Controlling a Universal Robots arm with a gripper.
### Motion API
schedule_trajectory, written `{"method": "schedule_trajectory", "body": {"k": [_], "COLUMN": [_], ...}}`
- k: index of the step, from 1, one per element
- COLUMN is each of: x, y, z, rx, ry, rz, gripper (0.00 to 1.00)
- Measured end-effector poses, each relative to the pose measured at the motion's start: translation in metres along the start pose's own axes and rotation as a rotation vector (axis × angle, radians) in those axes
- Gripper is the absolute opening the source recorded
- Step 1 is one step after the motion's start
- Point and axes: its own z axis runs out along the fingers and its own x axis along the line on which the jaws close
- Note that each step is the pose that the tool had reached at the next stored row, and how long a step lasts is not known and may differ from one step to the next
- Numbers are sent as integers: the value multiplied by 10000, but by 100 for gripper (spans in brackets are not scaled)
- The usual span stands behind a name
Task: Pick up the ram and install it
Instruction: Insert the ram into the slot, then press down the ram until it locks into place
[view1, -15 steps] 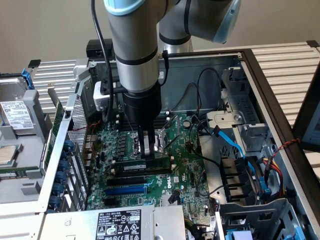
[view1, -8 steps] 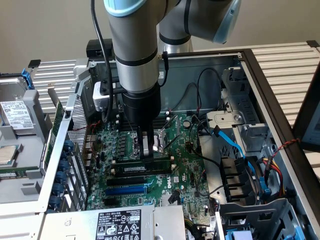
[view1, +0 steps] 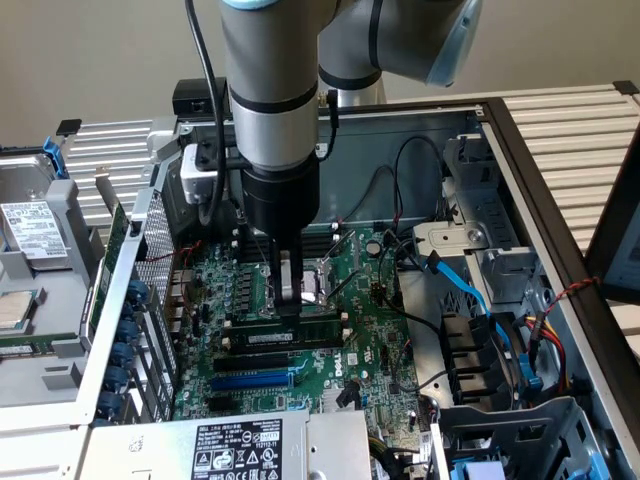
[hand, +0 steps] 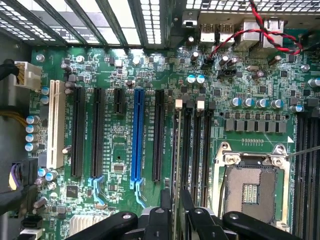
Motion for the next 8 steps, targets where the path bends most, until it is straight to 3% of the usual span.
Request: {"method": "schedule_trajectory", "body": {"k": [4,8], "x": [7,10], "y": [-2,-3], "z": [-112,-161], "rx": [0,-5], "ry": [-4,-8], "rz": [0,0], "gripper": [22,22]}}
